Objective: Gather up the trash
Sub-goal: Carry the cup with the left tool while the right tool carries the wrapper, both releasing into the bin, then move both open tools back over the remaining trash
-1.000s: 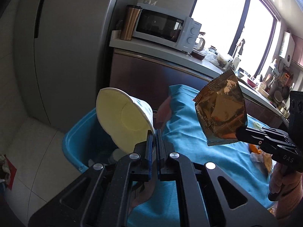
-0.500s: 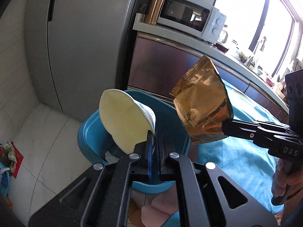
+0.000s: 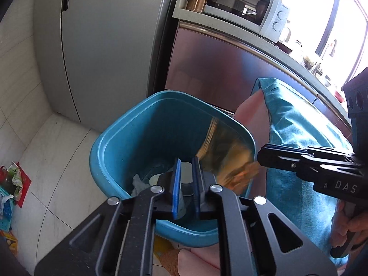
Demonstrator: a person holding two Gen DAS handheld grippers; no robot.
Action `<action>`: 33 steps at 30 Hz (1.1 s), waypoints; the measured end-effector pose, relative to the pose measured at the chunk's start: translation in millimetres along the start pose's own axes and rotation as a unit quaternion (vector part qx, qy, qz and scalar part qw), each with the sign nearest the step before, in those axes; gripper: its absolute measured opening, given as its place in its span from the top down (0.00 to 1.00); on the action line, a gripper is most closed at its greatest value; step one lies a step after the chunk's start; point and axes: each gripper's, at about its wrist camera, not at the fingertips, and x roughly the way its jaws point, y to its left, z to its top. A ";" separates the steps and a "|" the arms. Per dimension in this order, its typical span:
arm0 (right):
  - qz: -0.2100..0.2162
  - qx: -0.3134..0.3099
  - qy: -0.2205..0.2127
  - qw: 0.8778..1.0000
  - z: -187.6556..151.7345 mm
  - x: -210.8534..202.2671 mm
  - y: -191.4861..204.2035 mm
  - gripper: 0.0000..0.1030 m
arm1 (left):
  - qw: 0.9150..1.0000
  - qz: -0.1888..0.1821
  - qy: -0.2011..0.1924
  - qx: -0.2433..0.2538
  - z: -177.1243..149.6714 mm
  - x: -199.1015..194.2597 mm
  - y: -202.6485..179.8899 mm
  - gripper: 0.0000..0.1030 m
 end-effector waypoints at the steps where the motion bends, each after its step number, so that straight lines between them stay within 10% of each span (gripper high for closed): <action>1: 0.000 0.001 0.002 1.000 -1.5 -0.3 -0.8 0.91 | 1.000 0.000 -0.002 -0.001 -0.3 -0.1 0.2 0.86; 16: -0.019 -0.028 -0.084 0.996 -61.4 -108.1 -5.4 0.74 | 0.994 -0.064 -0.074 0.039 -6.0 -67.0 -49.8 0.61; 33: -0.162 0.077 -0.194 0.964 -184.9 -267.1 -64.0 0.65 | 0.952 -0.248 -0.025 0.180 -68.2 -81.9 -225.0 0.54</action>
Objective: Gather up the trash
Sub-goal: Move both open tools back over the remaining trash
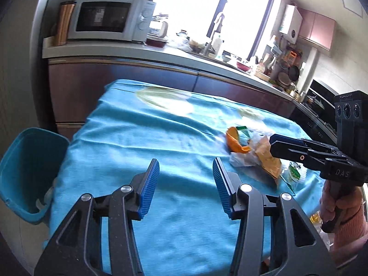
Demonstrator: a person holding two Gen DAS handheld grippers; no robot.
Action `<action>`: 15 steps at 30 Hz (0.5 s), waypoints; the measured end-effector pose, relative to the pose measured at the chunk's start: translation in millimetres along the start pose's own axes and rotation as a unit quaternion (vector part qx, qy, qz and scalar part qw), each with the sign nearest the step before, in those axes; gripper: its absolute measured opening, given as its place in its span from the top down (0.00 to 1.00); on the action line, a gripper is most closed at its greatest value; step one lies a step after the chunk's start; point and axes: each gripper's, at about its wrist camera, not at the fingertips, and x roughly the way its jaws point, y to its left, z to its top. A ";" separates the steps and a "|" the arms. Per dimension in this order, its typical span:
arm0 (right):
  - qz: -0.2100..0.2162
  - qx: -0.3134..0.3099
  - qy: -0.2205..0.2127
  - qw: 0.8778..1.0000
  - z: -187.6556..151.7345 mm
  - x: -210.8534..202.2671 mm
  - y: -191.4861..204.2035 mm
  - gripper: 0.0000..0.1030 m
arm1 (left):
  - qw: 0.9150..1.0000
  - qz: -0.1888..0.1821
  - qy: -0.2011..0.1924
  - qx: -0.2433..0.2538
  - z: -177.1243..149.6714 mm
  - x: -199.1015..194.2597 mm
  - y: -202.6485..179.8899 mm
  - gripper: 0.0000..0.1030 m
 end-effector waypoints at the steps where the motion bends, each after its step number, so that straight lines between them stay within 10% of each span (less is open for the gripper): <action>1: -0.013 0.008 -0.004 1.000 -2.4 -8.2 -8.2 0.65 | 1.000 -0.012 0.006 0.004 -1.7 4.9 -8.5 0.54; 15: -0.131 0.108 -0.009 0.985 -51.5 -55.2 -102.6 0.60 | 0.993 -0.093 0.066 0.033 -13.4 65.2 -77.5 0.54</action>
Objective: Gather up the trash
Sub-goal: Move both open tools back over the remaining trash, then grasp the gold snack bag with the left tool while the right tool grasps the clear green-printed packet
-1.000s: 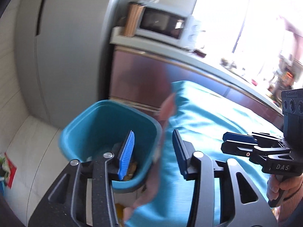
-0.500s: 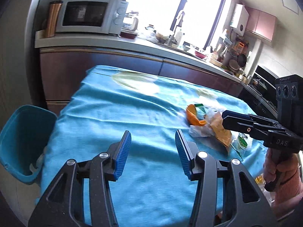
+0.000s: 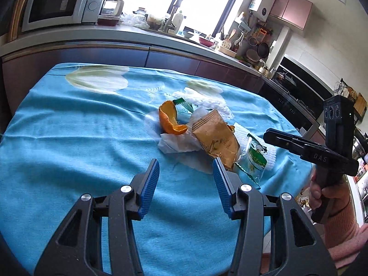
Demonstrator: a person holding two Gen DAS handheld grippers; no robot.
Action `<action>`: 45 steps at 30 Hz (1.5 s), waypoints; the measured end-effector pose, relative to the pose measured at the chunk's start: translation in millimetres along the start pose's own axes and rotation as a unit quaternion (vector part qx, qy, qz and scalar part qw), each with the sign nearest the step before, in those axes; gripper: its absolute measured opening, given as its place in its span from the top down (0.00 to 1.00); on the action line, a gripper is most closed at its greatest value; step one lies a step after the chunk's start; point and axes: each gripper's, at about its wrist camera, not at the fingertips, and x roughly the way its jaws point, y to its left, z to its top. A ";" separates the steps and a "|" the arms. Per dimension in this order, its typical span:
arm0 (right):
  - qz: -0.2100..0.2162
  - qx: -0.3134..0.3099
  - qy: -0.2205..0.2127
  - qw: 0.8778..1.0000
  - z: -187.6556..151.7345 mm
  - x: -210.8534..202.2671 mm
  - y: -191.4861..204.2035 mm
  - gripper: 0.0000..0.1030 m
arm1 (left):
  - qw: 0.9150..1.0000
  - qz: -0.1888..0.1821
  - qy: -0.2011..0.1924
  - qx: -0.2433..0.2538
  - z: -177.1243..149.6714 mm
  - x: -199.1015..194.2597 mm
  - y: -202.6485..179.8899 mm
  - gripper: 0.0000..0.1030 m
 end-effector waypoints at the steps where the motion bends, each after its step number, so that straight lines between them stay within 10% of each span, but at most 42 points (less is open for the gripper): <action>1: -0.001 0.004 0.002 1.000 -1.8 1.1 -3.2 0.60 | 1.000 0.000 0.002 0.000 0.2 2.2 -1.3 0.53; 28: 0.035 0.020 0.025 0.999 -19.3 17.3 -19.0 0.56 | 0.995 -0.062 0.072 -0.008 4.2 53.7 -31.9 0.49; 45: 0.069 0.035 0.023 0.997 -21.2 5.4 -30.0 0.89 | 0.987 -0.095 0.118 -0.045 9.7 92.6 -35.5 0.78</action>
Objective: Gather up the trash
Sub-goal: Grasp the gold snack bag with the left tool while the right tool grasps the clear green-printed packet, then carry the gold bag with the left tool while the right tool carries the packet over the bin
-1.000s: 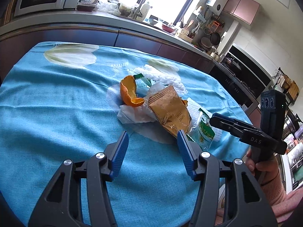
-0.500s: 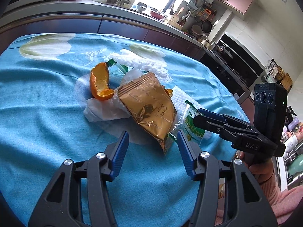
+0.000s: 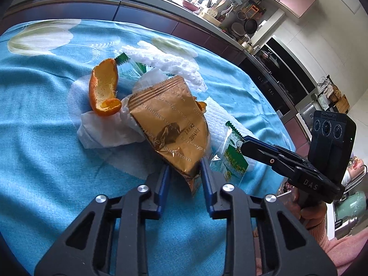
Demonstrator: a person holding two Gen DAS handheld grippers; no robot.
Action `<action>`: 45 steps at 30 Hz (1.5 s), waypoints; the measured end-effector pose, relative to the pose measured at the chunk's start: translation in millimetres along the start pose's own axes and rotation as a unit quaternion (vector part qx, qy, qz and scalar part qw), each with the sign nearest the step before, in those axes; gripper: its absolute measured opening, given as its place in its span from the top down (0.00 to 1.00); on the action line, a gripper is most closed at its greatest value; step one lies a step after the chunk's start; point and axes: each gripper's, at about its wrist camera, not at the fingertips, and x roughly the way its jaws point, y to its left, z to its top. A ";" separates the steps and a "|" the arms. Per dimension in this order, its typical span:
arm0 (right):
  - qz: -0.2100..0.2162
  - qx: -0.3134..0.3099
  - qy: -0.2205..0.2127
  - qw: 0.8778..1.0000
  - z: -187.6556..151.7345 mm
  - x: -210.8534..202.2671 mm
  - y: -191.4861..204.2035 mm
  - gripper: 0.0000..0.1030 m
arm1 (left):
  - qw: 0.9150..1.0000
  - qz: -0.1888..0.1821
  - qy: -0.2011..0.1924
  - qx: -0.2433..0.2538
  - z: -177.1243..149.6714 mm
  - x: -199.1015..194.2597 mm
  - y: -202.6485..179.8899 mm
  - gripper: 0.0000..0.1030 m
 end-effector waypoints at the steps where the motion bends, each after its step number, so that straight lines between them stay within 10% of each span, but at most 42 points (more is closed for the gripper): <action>1: 0.001 0.001 -0.001 1.000 -0.2 -0.3 0.1 0.89 | 1.000 0.000 -0.003 -0.001 -0.2 0.1 0.5 0.81; 30: 0.079 -0.037 -0.002 0.996 15.5 13.2 51.8 0.92 | 0.995 0.045 -0.081 0.026 -52.4 -112.4 15.4 0.91; 45: 0.133 -0.090 0.017 0.987 35.4 48.7 116.9 0.92 | 0.980 0.101 -0.170 -0.032 -69.0 -199.9 61.7 0.92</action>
